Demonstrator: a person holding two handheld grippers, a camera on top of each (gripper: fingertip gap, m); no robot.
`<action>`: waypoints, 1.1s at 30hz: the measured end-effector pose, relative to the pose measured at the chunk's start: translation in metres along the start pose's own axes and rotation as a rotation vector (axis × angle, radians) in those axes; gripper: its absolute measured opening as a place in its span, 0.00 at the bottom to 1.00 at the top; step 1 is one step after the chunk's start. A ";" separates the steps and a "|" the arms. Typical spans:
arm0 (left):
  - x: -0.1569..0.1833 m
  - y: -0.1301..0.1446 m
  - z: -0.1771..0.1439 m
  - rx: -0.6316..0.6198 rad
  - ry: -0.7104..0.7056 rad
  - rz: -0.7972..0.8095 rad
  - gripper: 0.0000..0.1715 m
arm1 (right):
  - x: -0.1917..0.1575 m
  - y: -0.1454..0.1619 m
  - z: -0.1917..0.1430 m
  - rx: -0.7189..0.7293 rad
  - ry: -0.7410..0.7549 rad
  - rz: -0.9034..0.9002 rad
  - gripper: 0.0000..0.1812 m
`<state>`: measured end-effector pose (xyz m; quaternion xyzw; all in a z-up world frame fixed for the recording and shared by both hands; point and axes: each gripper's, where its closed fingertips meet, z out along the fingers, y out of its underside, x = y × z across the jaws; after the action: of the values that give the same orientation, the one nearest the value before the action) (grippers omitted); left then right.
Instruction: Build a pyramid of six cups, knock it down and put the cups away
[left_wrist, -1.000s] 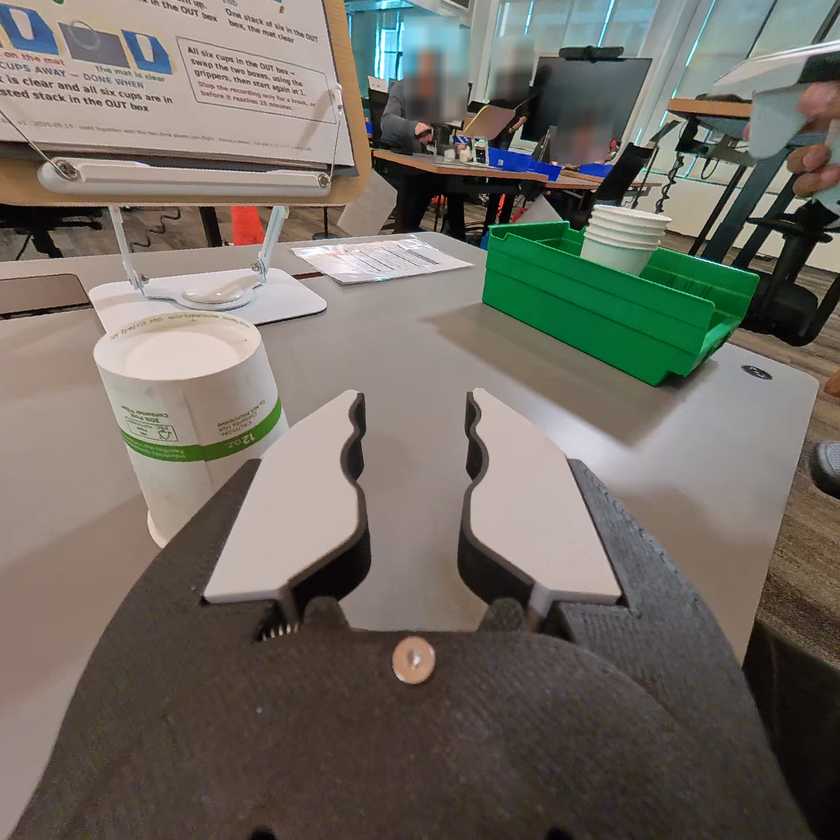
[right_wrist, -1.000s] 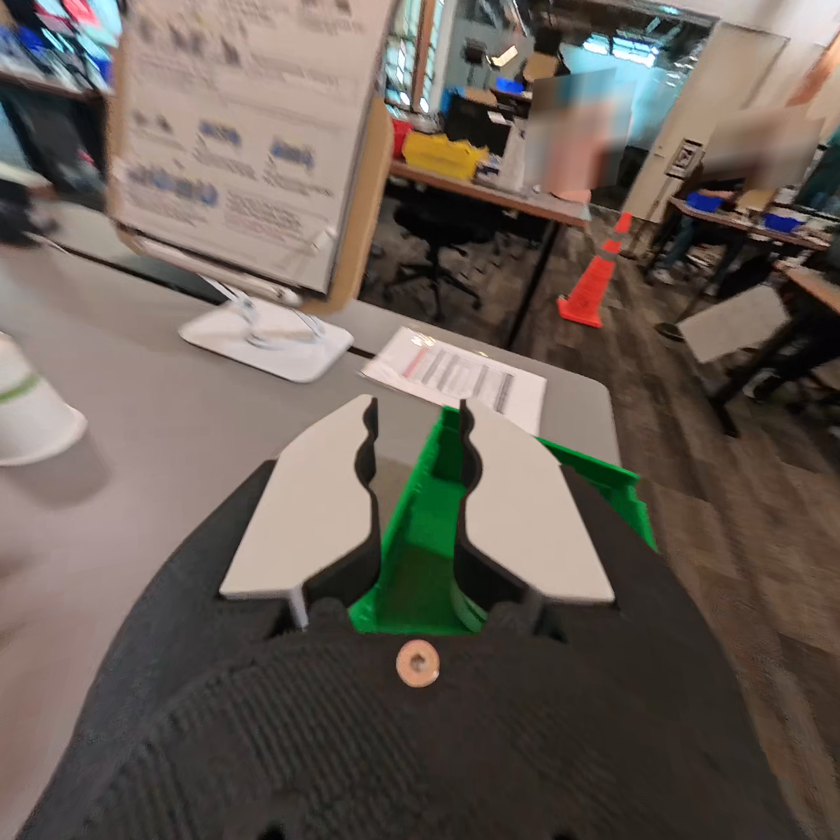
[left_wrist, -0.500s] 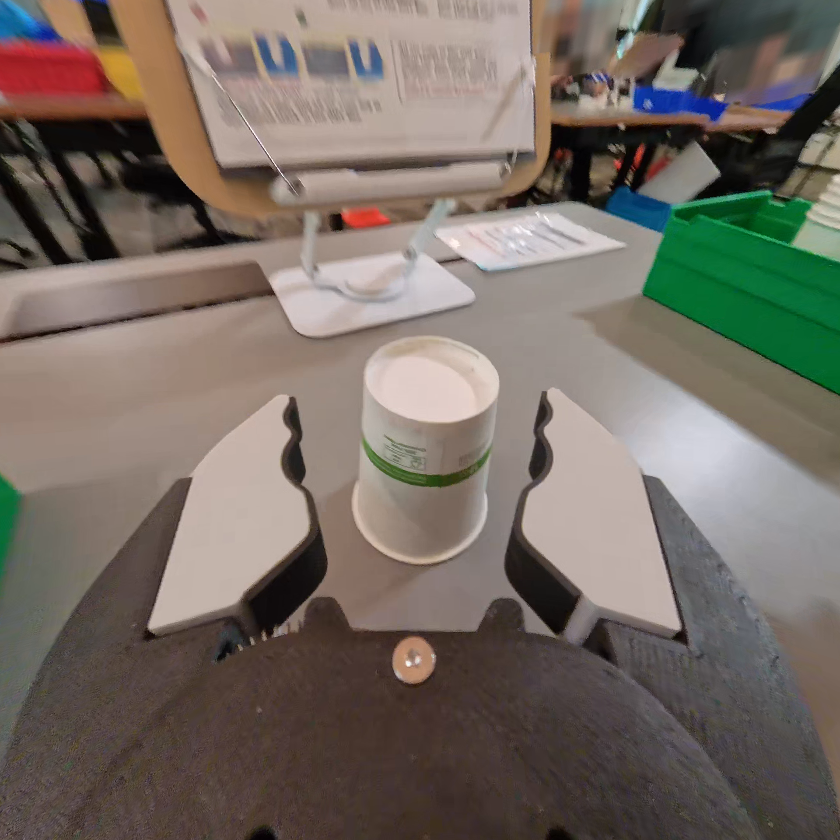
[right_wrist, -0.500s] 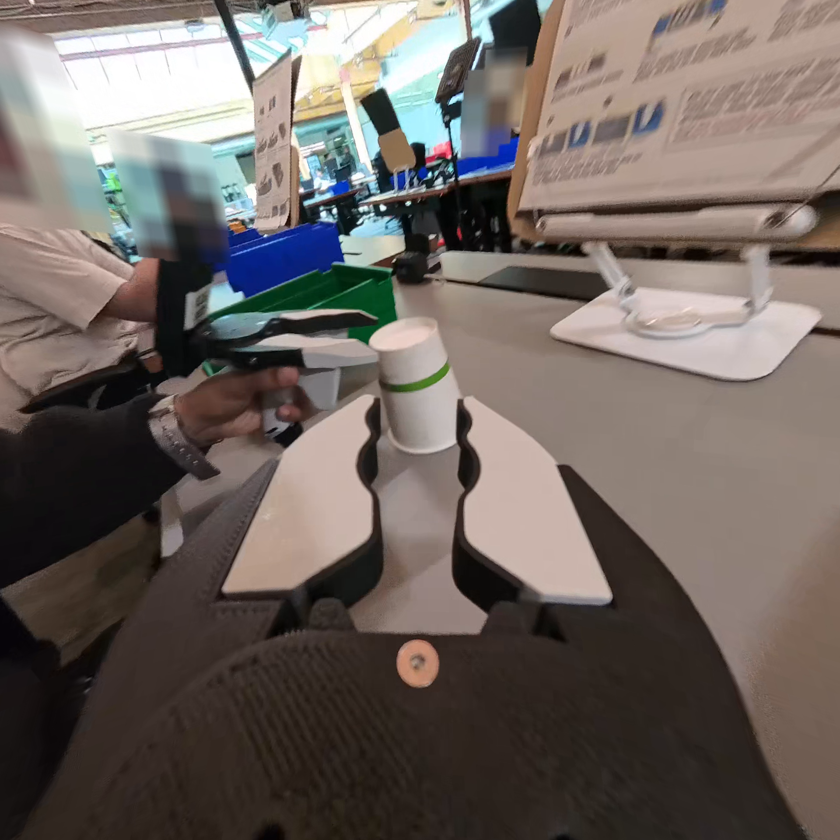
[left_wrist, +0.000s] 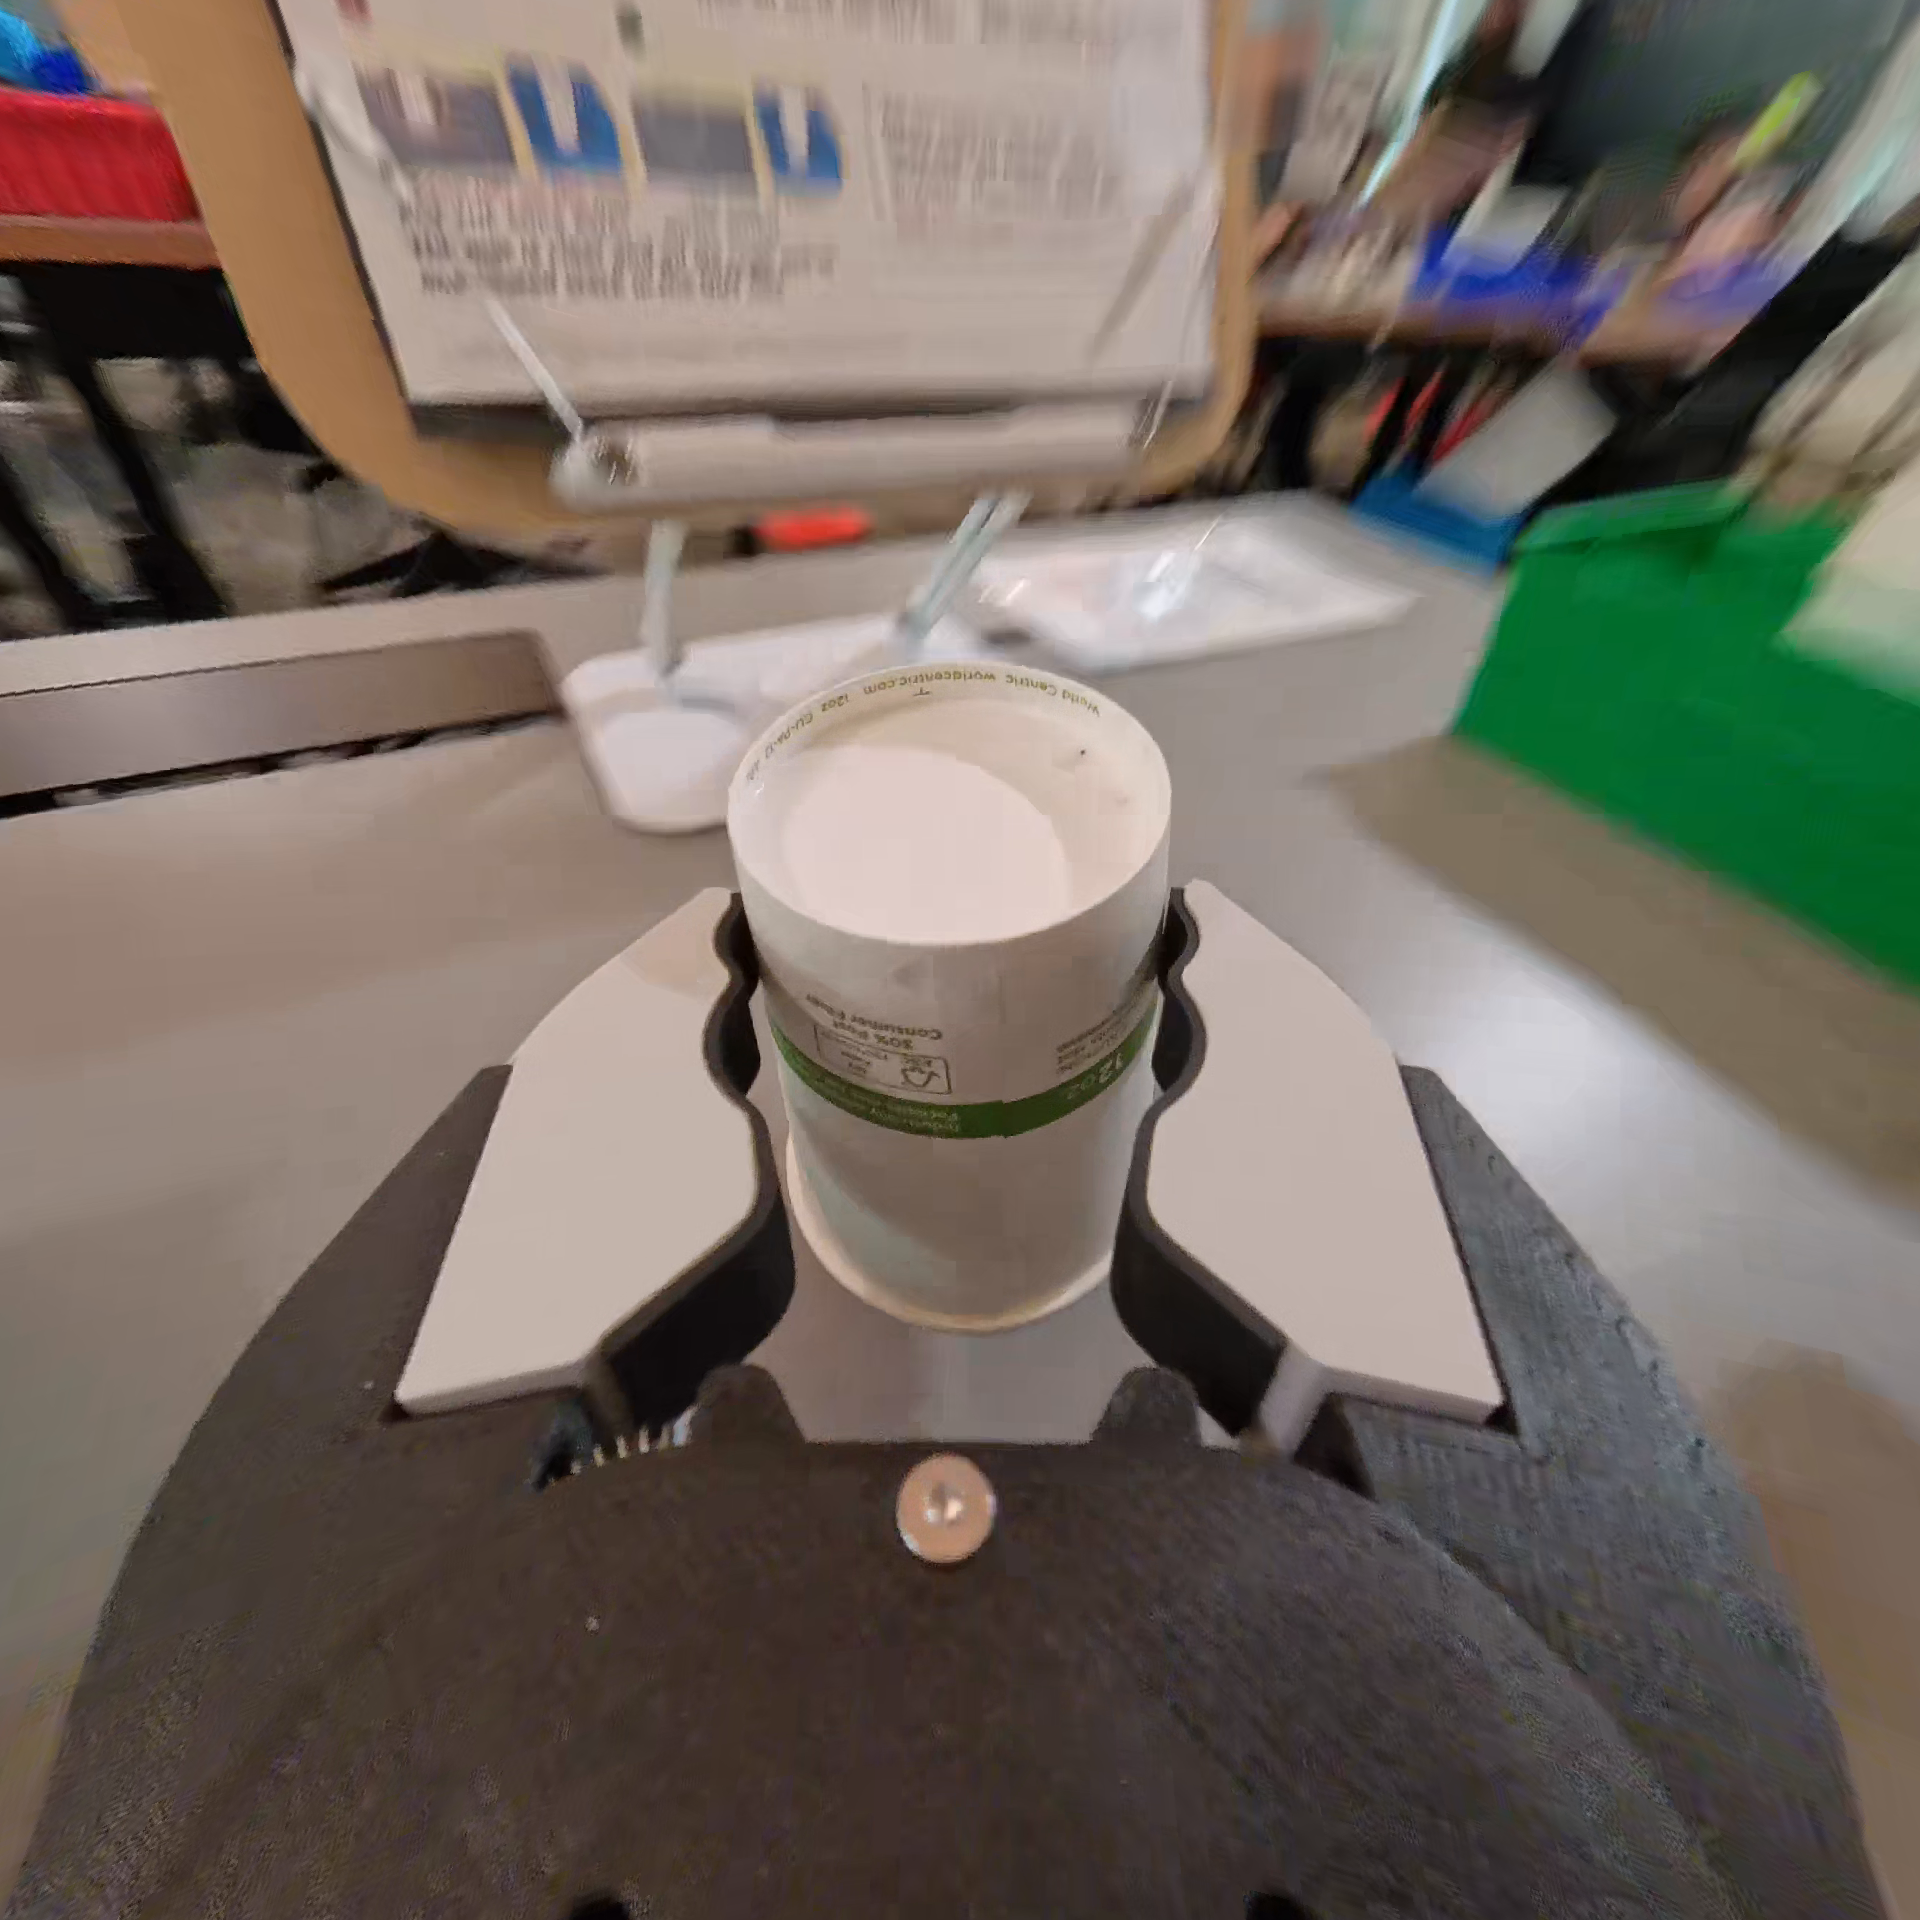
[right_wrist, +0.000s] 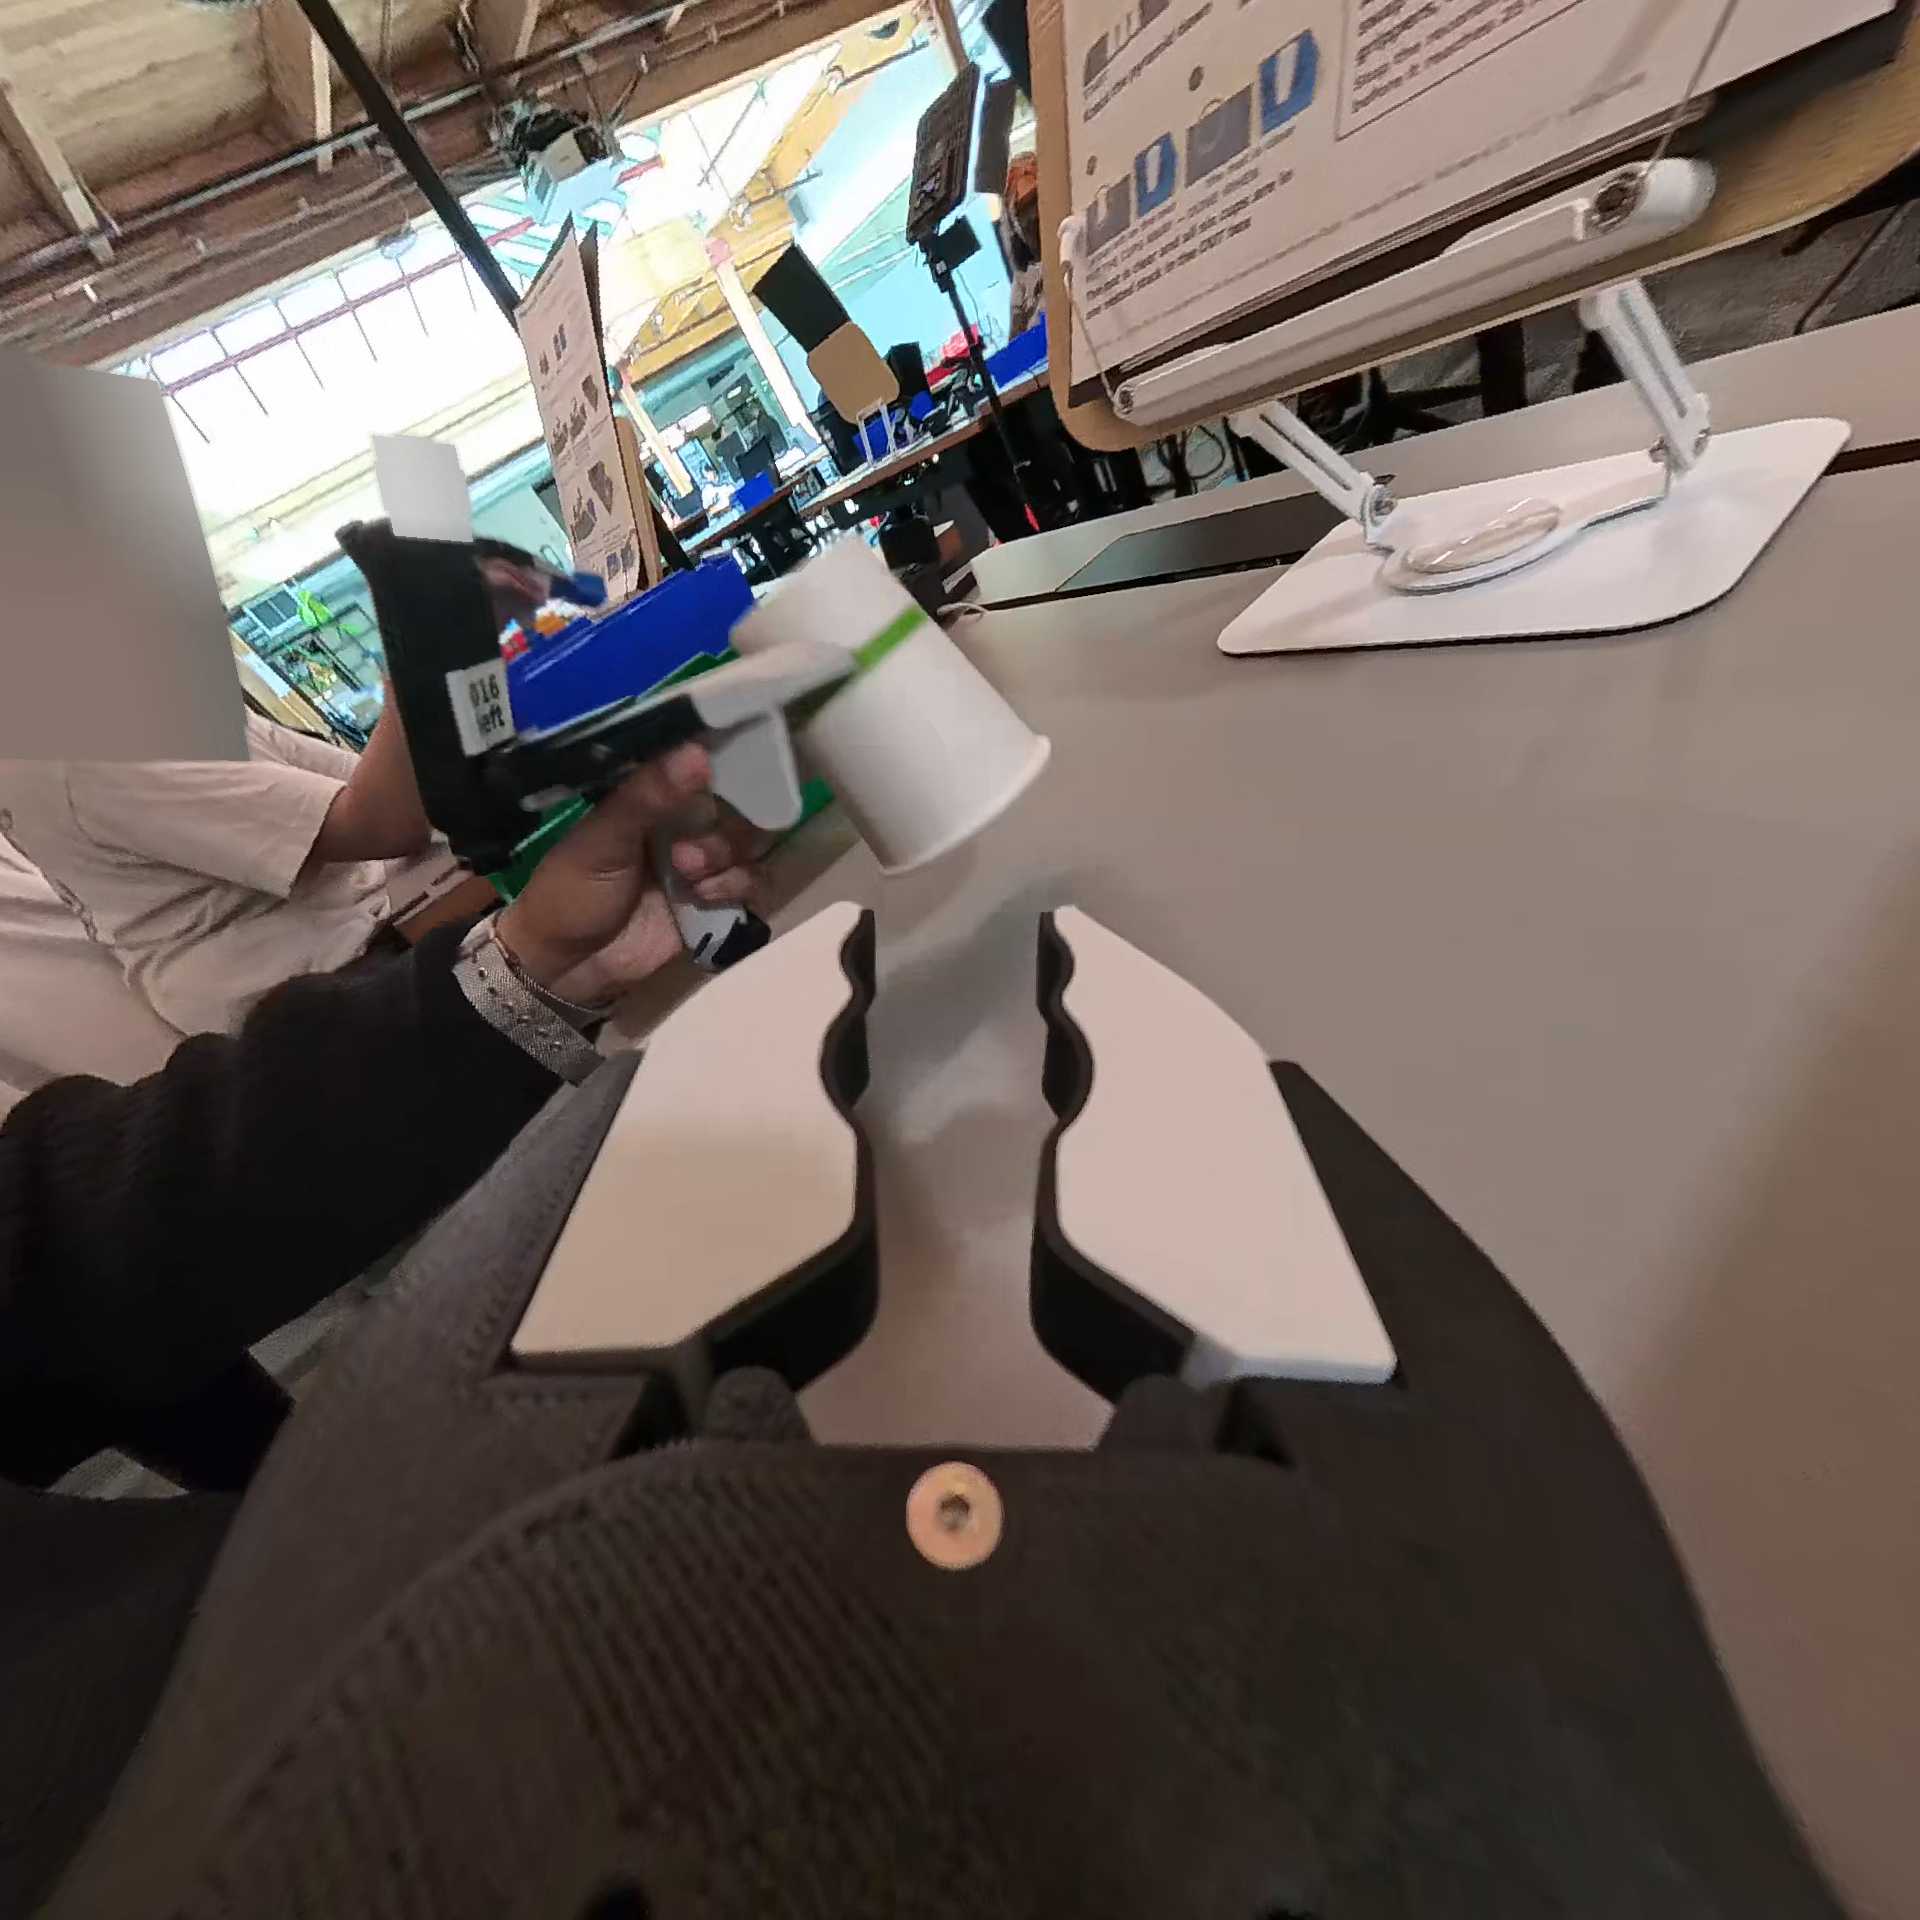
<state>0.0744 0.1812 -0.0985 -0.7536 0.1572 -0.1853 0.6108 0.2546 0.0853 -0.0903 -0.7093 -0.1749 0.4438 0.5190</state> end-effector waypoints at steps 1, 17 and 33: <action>0.009 -0.015 -0.005 0.080 0.084 -0.102 0.45 | 0.001 -0.002 -0.001 0.013 -0.002 0.018 0.17; 0.115 -0.041 -0.040 0.241 0.611 -0.713 0.45 | -0.071 -0.005 0.030 0.204 -0.149 0.106 0.20; 0.093 0.013 -0.017 0.003 0.401 -0.424 0.44 | 0.030 -0.126 -0.074 -0.015 0.383 -0.601 0.01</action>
<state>0.1479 0.1209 -0.0998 -0.7170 0.1134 -0.4545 0.5163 0.3580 0.1141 0.0130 -0.7003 -0.2785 0.1293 0.6444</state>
